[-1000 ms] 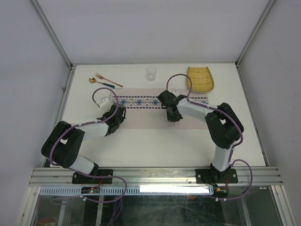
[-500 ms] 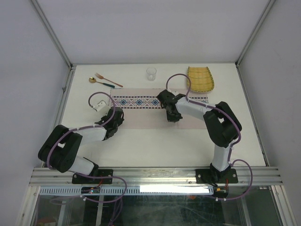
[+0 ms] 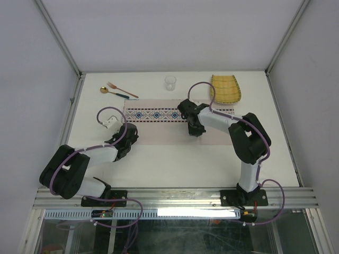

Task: Set the dinner table for one person
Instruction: Adjust the napkin at the center of the board.

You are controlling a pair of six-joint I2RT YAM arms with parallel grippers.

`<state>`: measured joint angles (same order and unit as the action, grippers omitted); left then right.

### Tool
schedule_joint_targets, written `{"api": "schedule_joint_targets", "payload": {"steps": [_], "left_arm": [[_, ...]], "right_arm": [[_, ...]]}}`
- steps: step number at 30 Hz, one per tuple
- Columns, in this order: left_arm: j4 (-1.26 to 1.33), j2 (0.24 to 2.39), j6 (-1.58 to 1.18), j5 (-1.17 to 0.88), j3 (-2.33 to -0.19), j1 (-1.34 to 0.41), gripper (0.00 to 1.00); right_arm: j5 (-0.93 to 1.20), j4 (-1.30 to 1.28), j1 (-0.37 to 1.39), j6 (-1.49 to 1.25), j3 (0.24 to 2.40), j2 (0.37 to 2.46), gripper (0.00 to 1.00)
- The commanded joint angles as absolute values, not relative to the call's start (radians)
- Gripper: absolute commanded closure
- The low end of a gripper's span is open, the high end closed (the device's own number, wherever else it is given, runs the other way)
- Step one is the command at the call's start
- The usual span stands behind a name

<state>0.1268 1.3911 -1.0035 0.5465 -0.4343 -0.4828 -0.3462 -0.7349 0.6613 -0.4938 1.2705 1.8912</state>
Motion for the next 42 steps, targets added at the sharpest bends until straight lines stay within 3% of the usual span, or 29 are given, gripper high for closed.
{"api": "schedule_joint_targets", "payload": {"steps": [1, 16, 42], "left_arm": [[0.019, 1.381, -0.991, 0.512, -0.404, -0.480, 1.00], [-0.038, 1.300, -1.044, 0.378, -0.359, -0.485, 1.00], [-0.102, 1.187, -1.083, 0.441, -0.293, -0.494, 1.00]], "right_arm": [[-0.395, -0.732, 0.626, -0.479, 1.268, 1.948, 1.00], [-0.393, -0.732, 0.611, -0.460, 1.278, 1.944, 1.00], [-0.356, -0.733, 0.582, -0.414, 1.361, 2.018, 1.00]]}}
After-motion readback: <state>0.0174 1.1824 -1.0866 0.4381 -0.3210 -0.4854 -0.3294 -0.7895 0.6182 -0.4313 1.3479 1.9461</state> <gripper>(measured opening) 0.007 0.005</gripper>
